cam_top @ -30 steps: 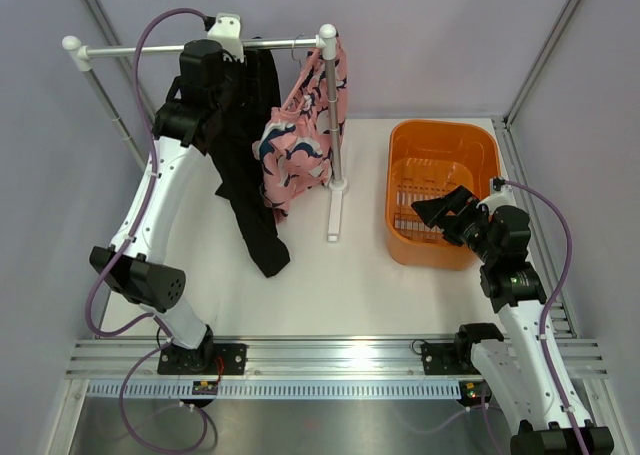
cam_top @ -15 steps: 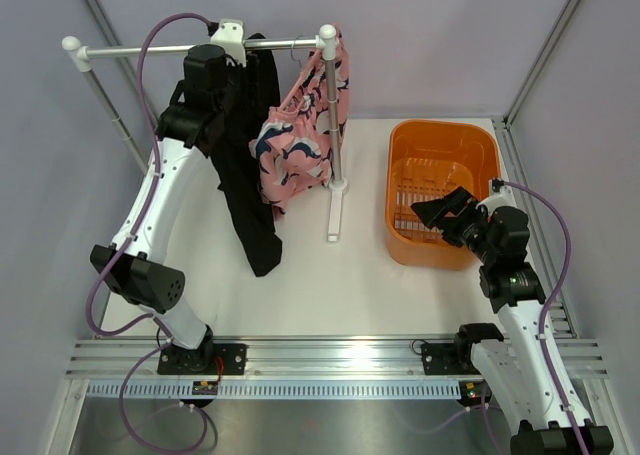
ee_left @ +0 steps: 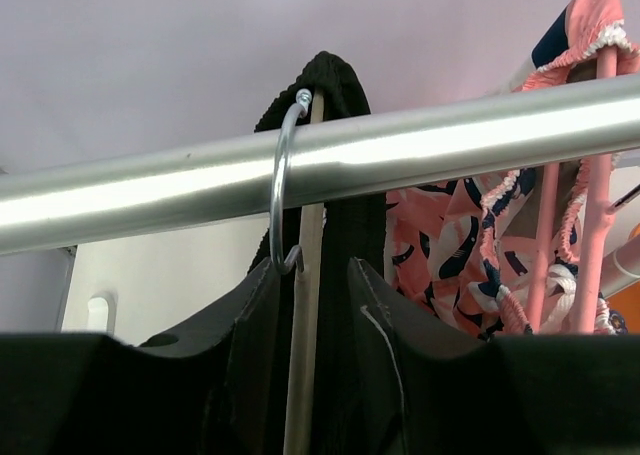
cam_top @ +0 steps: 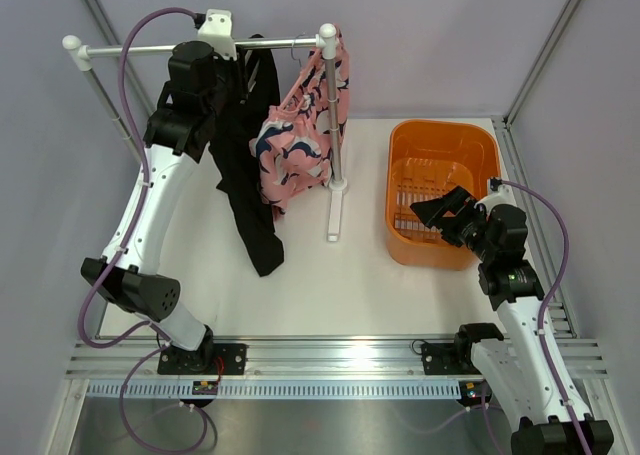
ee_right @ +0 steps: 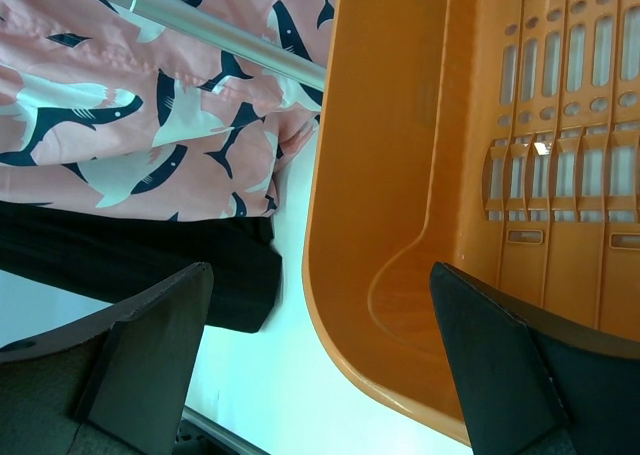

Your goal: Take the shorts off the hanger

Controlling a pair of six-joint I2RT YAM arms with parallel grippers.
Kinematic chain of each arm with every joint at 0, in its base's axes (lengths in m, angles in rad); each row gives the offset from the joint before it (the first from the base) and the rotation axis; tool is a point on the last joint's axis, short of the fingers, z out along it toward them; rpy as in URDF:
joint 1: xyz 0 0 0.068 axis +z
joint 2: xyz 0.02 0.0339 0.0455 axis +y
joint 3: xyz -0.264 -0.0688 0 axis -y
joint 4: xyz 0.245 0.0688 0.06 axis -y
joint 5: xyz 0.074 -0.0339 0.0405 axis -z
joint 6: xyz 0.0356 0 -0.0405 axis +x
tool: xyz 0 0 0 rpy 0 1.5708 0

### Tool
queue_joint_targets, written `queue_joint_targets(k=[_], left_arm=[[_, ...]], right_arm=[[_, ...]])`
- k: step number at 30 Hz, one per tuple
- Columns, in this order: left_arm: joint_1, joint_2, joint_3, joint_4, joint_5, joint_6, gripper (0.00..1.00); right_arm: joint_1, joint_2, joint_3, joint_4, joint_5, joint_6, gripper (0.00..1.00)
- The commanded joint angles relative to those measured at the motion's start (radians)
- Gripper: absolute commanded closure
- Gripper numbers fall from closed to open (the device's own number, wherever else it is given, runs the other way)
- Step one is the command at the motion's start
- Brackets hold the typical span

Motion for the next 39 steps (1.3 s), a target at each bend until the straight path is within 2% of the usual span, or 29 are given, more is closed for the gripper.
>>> queue_joint_targets(k=[1, 6, 16, 21, 28, 31, 32, 35, 39], left_arm=[[-0.002, 0.000, 0.030, 0.018, 0.010, 0.009, 0.58], [-0.002, 0.006, 0.024, 0.021, 0.018, 0.009, 0.44], [-0.002, 0.027, 0.009, 0.032, 0.003, 0.009, 0.43], [-0.002, 0.038, -0.013, 0.050, 0.000, 0.005, 0.47], [-0.002, 0.014, -0.066, 0.113, -0.017, -0.015, 0.59], [-0.002, 0.014, -0.057, 0.116, -0.031, -0.015, 0.73], [-0.002, 0.012, -0.044, 0.107, -0.036, -0.014, 0.84], [-0.006, -0.017, -0.034, 0.109, -0.043, -0.018, 1.00], [-0.017, -0.081, -0.011, 0.104, -0.054, -0.032, 1.00]], right_arm=[[-0.003, 0.002, 0.001, 0.044, -0.010, -0.016, 0.01], [-0.003, -0.002, 0.008, 0.037, -0.008, -0.019, 0.00], [-0.003, 0.012, 0.001, 0.045, -0.011, -0.020, 0.01], [-0.003, 0.011, -0.004, 0.042, -0.010, -0.025, 0.00], [-0.003, 0.015, -0.012, 0.044, -0.002, -0.034, 0.00], [-0.003, 0.020, -0.018, 0.047, -0.001, -0.037, 0.01], [-0.003, 0.021, -0.019, 0.048, 0.001, -0.037, 0.00], [-0.003, 0.020, -0.021, 0.044, 0.001, -0.043, 0.01], [-0.003, 0.006, -0.019, 0.034, 0.009, -0.065, 0.01]])
